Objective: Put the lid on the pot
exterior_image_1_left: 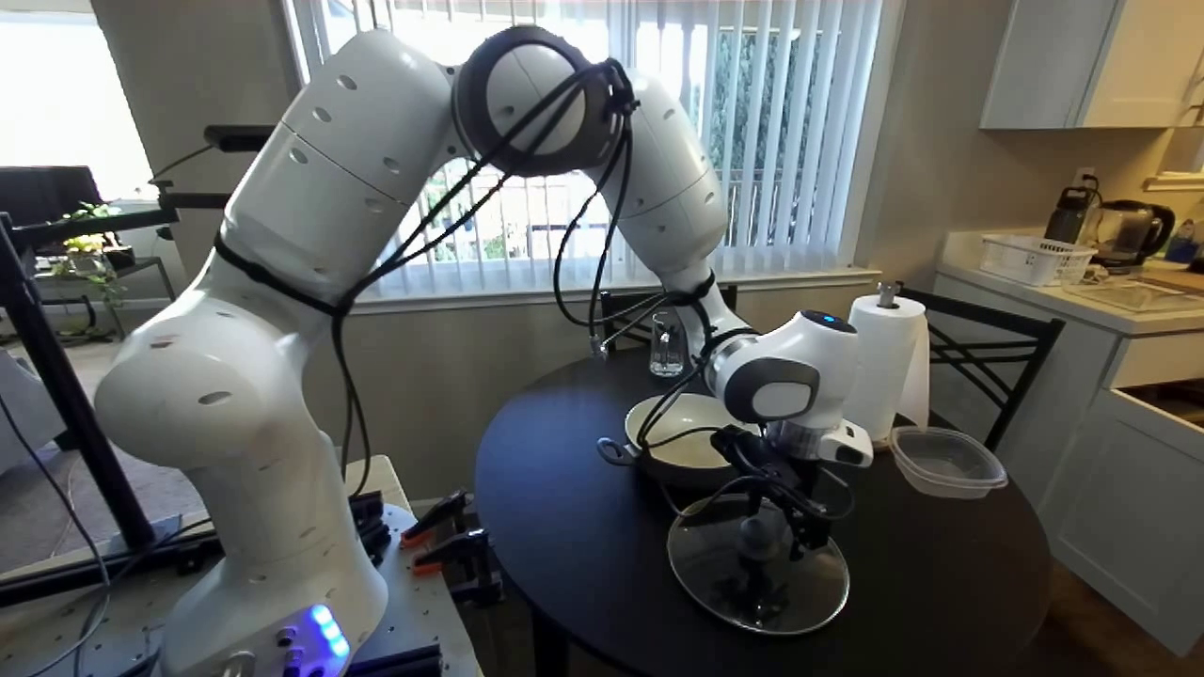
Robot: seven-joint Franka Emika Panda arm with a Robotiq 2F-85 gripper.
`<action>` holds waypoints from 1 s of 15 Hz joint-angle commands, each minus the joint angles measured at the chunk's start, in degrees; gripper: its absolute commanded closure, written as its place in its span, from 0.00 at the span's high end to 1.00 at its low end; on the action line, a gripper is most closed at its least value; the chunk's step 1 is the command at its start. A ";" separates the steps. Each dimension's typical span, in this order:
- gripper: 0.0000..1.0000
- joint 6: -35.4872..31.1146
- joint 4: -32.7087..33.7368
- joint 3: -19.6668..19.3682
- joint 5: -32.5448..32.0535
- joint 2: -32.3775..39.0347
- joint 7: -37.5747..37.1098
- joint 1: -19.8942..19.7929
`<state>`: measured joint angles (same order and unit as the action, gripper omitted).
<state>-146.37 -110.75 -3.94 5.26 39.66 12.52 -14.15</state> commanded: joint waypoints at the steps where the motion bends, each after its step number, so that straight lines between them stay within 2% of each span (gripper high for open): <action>1: 1.00 4.90 4.60 -0.15 -1.93 1.98 -1.56 1.19; 6: 1.00 8.55 7.46 0.49 -1.08 3.51 -0.96 1.05; 15: 1.00 8.27 4.57 0.88 -0.76 1.98 -0.65 0.91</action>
<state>-138.90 -104.40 -3.59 4.70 43.31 12.51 -12.98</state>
